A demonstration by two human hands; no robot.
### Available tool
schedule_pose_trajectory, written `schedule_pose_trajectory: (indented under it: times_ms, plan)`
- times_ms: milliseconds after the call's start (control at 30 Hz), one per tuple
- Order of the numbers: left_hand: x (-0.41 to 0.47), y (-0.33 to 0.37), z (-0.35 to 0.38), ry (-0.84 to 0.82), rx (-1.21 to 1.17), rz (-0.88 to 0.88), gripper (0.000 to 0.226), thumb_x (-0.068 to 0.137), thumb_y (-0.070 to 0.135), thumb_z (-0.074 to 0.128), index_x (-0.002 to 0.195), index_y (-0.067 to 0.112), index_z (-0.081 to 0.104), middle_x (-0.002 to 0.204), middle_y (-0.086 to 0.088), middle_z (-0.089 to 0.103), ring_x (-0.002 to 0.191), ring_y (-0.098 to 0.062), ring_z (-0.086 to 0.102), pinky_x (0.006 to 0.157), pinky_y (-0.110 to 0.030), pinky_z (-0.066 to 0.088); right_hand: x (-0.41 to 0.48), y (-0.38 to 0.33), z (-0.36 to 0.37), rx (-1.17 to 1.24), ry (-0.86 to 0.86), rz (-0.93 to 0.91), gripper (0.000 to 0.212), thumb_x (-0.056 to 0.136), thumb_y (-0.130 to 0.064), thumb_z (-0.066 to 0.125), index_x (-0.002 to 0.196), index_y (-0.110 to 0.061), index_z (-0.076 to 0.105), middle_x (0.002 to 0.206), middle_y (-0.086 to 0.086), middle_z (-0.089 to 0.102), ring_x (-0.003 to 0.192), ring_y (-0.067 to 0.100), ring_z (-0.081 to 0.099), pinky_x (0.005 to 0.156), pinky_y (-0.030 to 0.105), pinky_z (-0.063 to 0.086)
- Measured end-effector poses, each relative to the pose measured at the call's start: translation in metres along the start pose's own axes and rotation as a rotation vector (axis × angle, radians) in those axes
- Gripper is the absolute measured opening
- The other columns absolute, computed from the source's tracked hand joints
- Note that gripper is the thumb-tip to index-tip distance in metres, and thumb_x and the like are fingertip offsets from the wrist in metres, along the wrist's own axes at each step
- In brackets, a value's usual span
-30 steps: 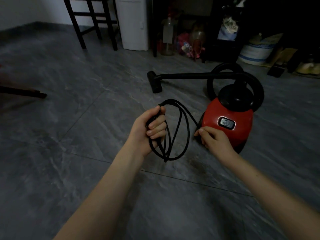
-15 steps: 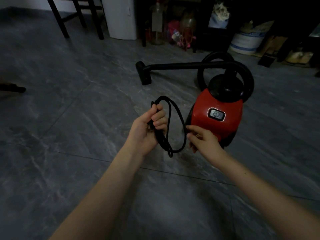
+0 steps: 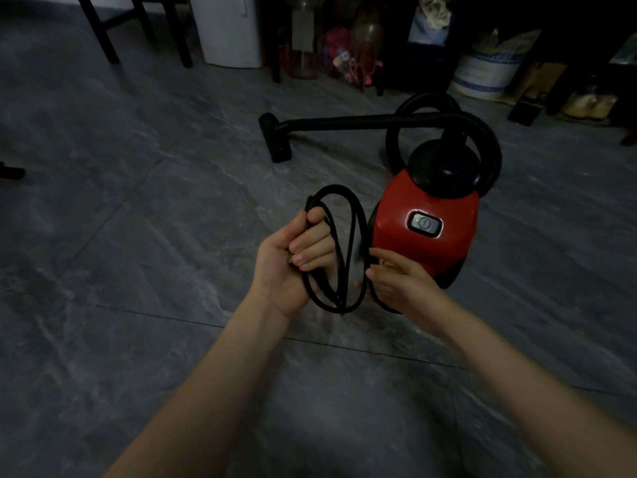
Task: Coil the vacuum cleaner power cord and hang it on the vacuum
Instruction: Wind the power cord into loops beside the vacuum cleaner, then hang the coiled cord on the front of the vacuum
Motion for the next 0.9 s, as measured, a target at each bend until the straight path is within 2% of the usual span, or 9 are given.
schedule_pose_trajectory:
  times_ms: [167,300,467,533,600,667,733,833,900]
  plan:
    - [0.000,-0.004,-0.002,-0.005,-0.027,-0.013,0.012,0.094,0.019,0.039,0.089,0.009,0.045,0.051,0.005,0.036,0.042,-0.006,0.033,0.041,-0.016,0.026,-0.003,0.003,0.008,0.196,-0.305,0.066,0.058,0.086,-0.011,0.064,0.141,-0.014,0.046,0.131,0.011,0.063,0.119,0.027,0.061,0.093,0.034,0.052]
    - [0.003,-0.010,-0.005,-0.029,-0.067,-0.017,0.010,0.093,0.017,0.043,0.087,0.009,0.045,0.050,0.004,0.037,0.041,-0.007,0.034,0.040,-0.016,0.028,-0.007,0.002,0.013,0.298,-0.438,0.005,0.046,0.087,-0.012,0.059,0.133,-0.008,0.054,0.138,0.021,0.056,0.128,0.037,0.052,0.106,0.043,0.042]
    - [0.008,-0.013,-0.011,-0.050,-0.050,-0.032,0.008,0.092,0.016,0.045,0.087,0.009,0.046,0.049,0.004,0.037,0.041,-0.007,0.033,0.041,-0.016,0.028,-0.006,0.003,0.003,0.389,-0.331,0.026,0.043,0.088,-0.004,0.049,0.130,-0.004,0.056,0.131,0.011,0.064,0.119,0.020,0.061,0.094,0.027,0.052]
    - [0.009,-0.014,-0.017,-0.044,0.007,-0.062,0.007,0.091,0.015,0.046,0.087,0.009,0.047,0.051,0.005,0.035,0.042,-0.006,0.032,0.044,-0.017,0.028,-0.006,0.002,-0.005,0.422,-0.223,0.007,0.038,0.081,-0.002,0.052,0.118,-0.003,0.063,0.110,0.006,0.073,0.099,0.016,0.069,0.081,0.024,0.056]
    - [0.010,-0.015,-0.029,0.001,0.108,-0.085,0.007,0.088,0.015,0.054,0.086,0.008,0.053,0.054,0.005,0.037,0.045,-0.006,0.035,0.046,-0.017,0.031,-0.007,0.003,-0.014,0.400,-0.112,-0.025,0.032,0.080,0.002,0.054,0.109,0.000,0.067,0.091,0.007,0.071,0.082,0.020,0.069,0.074,0.025,0.058]
    - [0.009,-0.011,-0.050,0.162,0.299,-0.057,0.010,0.080,0.016,0.063,0.084,0.008,0.058,0.057,0.003,0.043,0.052,-0.009,0.045,0.050,-0.019,0.042,-0.011,0.004,-0.025,0.352,-0.030,-0.048,0.029,0.087,0.009,0.050,0.113,0.006,0.062,0.085,0.009,0.063,0.079,0.024,0.067,0.073,0.029,0.059]
    - [0.007,-0.008,-0.067,0.301,0.503,-0.037,0.011,0.084,0.016,0.059,0.087,0.006,0.058,0.062,-0.001,0.049,0.063,-0.017,0.054,0.060,-0.025,0.051,-0.018,0.003,-0.042,0.258,0.070,-0.066,0.023,0.092,0.011,0.046,0.108,0.008,0.063,0.081,0.008,0.063,0.075,0.022,0.070,0.071,0.031,0.060]
    - [0.010,-0.013,-0.073,0.414,0.834,-0.068,0.017,0.096,0.012,0.045,0.103,0.003,0.058,0.073,-0.006,0.063,0.076,-0.023,0.067,0.077,-0.033,0.057,-0.031,0.000,-0.068,0.121,0.184,-0.117,0.019,0.095,0.010,0.042,0.090,0.004,0.060,0.073,0.012,0.059,0.064,0.017,0.069,0.068,0.030,0.061]
    - [0.013,-0.017,-0.071,0.441,1.012,-0.092,0.020,0.099,0.013,0.044,0.112,0.006,0.057,0.082,-0.007,0.069,0.078,-0.020,0.071,0.075,-0.029,0.057,-0.035,0.002,-0.077,0.097,0.222,-0.142,0.019,0.097,0.009,0.041,0.091,0.003,0.058,0.073,0.011,0.054,0.061,0.016,0.065,0.075,0.035,0.061]
Point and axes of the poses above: each hand's wrist, its own x-axis towards the middle knuckle, its own z-axis out of the palm, y = z × x, the point moved 8 cm from there along x, towards the middle knuckle
